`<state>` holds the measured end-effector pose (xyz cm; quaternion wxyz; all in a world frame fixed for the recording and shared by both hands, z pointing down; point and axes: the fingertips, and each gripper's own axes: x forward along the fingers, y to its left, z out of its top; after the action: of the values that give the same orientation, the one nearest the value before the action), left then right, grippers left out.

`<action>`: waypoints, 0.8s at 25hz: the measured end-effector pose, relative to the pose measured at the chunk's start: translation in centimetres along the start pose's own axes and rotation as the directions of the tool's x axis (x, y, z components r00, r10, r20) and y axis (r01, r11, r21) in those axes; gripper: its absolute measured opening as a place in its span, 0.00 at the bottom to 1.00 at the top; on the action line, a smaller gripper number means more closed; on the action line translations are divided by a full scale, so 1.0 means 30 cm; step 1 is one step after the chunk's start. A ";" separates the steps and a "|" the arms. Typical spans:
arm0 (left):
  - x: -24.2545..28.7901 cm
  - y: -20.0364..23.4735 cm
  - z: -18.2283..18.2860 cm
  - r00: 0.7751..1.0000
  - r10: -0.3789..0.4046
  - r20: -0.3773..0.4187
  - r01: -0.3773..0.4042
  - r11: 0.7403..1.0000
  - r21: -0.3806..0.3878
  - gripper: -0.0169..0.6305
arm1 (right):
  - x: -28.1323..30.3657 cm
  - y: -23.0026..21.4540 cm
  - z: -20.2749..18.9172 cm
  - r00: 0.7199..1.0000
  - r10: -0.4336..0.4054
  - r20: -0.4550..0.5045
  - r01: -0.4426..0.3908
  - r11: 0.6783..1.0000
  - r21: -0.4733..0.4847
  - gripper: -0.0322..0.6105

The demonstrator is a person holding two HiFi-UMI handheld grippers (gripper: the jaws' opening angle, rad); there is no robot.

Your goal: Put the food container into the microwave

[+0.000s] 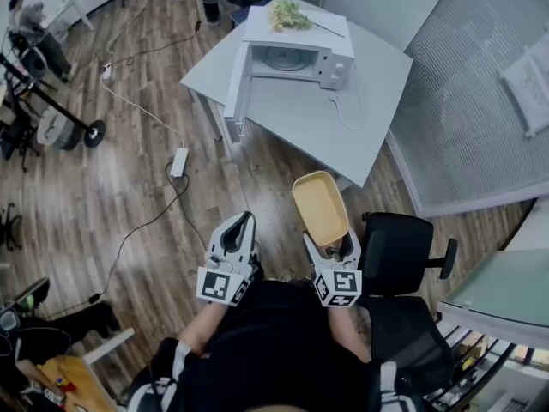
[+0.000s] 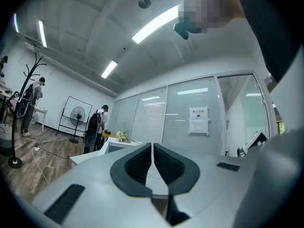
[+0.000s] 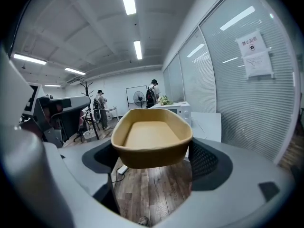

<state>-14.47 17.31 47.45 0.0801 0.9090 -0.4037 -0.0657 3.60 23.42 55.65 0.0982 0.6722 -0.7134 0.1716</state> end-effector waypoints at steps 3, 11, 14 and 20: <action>0.050 0.085 -0.020 0.999 -0.035 -0.020 0.034 0.999 -0.029 0.08 | 0.068 0.014 0.019 0.999 -0.047 0.008 0.047 0.999 0.019 0.78; 0.243 0.237 -0.047 0.996 -0.081 -0.031 0.079 0.995 -0.064 0.08 | 0.298 -0.020 0.071 0.995 -0.097 -0.025 0.097 0.995 0.025 0.78; 0.361 0.294 -0.071 0.997 -0.066 -0.042 0.063 0.996 -0.062 0.08 | 0.455 -0.074 0.099 0.997 -0.076 -0.032 0.077 0.997 0.022 0.78; 0.689 0.416 -0.077 0.999 0.011 -0.044 -0.012 1.000 -0.026 0.08 | 0.853 -0.259 0.206 0.998 -0.007 -0.055 0.005 0.999 -0.036 0.78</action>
<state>-9.32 -6.12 51.07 0.1014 0.9067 -0.4063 -0.0506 9.90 -2.89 60.34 0.1304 0.6675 -0.7113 0.1772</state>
